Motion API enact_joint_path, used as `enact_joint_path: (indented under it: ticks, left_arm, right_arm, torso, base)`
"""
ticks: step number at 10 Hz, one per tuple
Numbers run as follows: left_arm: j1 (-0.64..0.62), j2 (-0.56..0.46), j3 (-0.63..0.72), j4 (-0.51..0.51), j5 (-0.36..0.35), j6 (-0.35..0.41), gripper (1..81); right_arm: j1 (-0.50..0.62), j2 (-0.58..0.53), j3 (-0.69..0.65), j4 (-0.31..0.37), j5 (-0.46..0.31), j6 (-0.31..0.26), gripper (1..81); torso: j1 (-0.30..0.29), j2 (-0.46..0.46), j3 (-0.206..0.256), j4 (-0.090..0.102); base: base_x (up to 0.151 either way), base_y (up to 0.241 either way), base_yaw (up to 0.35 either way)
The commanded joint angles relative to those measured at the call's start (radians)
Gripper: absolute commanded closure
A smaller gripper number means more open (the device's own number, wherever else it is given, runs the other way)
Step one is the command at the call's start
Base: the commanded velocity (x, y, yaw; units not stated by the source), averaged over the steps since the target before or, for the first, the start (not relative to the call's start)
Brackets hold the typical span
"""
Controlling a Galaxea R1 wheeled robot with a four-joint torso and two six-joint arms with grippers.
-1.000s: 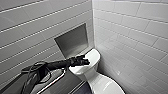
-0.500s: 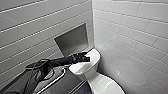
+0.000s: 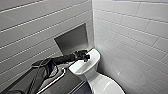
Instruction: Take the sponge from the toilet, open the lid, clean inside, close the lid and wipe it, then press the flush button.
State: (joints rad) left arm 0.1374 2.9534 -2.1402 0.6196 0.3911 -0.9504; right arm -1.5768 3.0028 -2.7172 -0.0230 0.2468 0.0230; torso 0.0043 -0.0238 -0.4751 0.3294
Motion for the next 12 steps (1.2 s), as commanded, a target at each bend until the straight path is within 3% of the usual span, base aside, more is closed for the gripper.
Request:
enact_joint_path:
  ticks: [1,2,4,5,8,12]
  left_arm:
    - [-0.198,-0.019,-0.012,0.04,0.029,0.001,81.1]
    - [-0.198,-0.022,-0.015,0.051,0.029,0.001,81.1]
    - [-0.198,-0.026,-0.032,0.06,0.029,0.001,81.1]
    - [-0.198,-0.031,-0.037,0.062,0.029,0.001,81.1]
    - [-0.198,-0.028,-0.05,0.069,0.029,0.001,81.1]
    - [-0.17,-0.011,-0.119,0.075,0.029,0.005,81.1]
  right_arm:
    - [-0.033,0.015,0.013,0.003,-0.067,0.0,81.1]
    - [-0.032,0.015,0.013,0.003,-0.067,0.0,81.1]
    - [-0.033,0.017,0.013,0.003,-0.067,0.0,81.1]
    - [-0.033,0.018,0.013,0.002,-0.067,0.0,81.1]
    - [-0.033,0.021,0.013,-0.002,-0.067,-0.003,81.1]
    - [-0.036,0.023,0.014,0.0,-0.067,-0.006,81.1]
  torso:
    - [0.0,0.0,0.0,0.0]
    - [0.0,0.0,0.0,0.0]
    - [0.0,0.0,-0.071,0.0]
    - [0.0,0.0,-0.011,0.0]
    - [0.001,0.001,-0.055,0.0]
    - [0.001,0.001,-0.056,0.0]
  base:
    - [0.0,0.0,0.0]
    - [0.0,0.0,0.0]
    - [0.0,0.0,0.0]
    - [0.0,0.0,0.0]
    - [0.0,0.0,0.0]
    - [0.0,0.0,0.0]
